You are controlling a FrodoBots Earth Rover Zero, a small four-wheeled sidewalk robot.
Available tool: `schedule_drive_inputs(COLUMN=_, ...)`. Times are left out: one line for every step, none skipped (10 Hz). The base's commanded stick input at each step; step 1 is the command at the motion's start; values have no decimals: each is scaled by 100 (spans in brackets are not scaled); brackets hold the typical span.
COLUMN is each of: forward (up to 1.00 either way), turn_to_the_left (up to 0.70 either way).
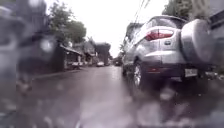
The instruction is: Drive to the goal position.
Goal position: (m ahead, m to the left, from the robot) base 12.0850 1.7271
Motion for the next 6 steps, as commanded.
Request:
schedule_drive_inputs(forward=100, turn_to_the_left=0)
schedule_drive_inputs(forward=100, turn_to_the_left=0)
schedule_drive_inputs(forward=100, turn_to_the_left=0)
schedule_drive_inputs(forward=100, turn_to_the_left=0)
schedule_drive_inputs(forward=100, turn_to_the_left=0)
schedule_drive_inputs(forward=100, turn_to_the_left=0)
